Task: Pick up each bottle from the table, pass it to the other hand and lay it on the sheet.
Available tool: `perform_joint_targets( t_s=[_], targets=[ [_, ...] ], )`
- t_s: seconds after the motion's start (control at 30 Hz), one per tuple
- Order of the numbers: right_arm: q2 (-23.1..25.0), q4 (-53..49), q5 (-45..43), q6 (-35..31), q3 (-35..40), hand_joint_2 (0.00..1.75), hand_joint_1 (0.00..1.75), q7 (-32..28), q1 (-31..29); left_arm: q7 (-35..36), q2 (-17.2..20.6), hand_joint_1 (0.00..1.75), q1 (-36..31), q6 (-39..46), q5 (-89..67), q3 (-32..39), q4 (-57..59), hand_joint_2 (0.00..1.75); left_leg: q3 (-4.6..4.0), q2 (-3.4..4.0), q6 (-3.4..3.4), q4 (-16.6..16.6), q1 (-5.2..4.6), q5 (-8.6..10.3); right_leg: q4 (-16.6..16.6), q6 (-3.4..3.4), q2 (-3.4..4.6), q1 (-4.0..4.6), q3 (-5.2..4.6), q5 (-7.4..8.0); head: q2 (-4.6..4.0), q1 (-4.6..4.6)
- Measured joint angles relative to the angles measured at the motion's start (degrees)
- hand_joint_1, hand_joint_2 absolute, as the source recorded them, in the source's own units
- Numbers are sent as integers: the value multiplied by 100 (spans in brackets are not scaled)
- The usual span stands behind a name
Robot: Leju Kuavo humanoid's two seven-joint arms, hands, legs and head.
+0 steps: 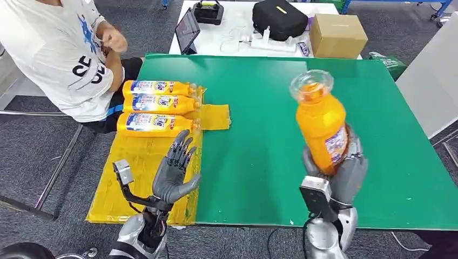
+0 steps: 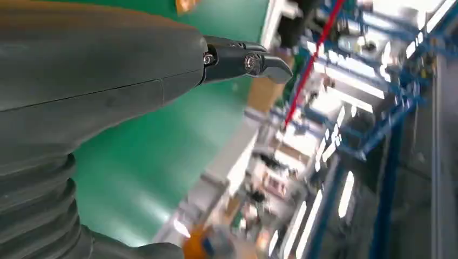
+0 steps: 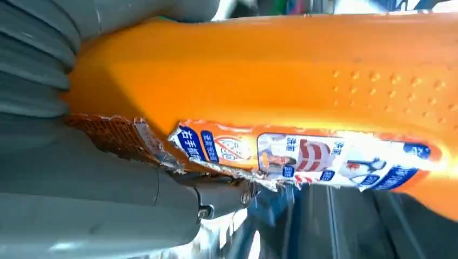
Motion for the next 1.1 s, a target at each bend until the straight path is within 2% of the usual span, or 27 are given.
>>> perform_joint_targets(
  t_s=[0.17,0.43,0.7,0.83,1.1],
  targets=[
    [64,1047,-231,507,601,175,175,-144,-15,-101,129,0,25,-266,-90,-258,-85,175,-3,-2,-1,-2,8,0,2,-2,0,6,0,-2,0,2],
    [273,2712,396,342,1773,175,175,83,-382,-11,262,0,2,-319,-201,-557,24,175,-3,-2,-1,-3,7,1,2,-3,1,5,-3,-2,0,4],
    [365,3332,711,-156,2399,175,175,306,-713,454,349,0,-149,-527,322,-625,452,175,-2,2,-1,-2,5,1,2,-3,1,4,-3,-1,0,4],
    [411,3629,669,-167,2653,175,175,310,-873,575,411,0,-200,-1033,1075,-656,826,175,-2,0,-2,-2,7,1,2,-3,2,6,-4,-2,0,2],
    [474,4191,665,-141,2880,175,175,324,-1046,586,498,0,-219,-1046,1377,-656,1137,175,-3,1,-2,-2,7,1,2,-3,2,5,-6,-2,0,4]
  ],
)
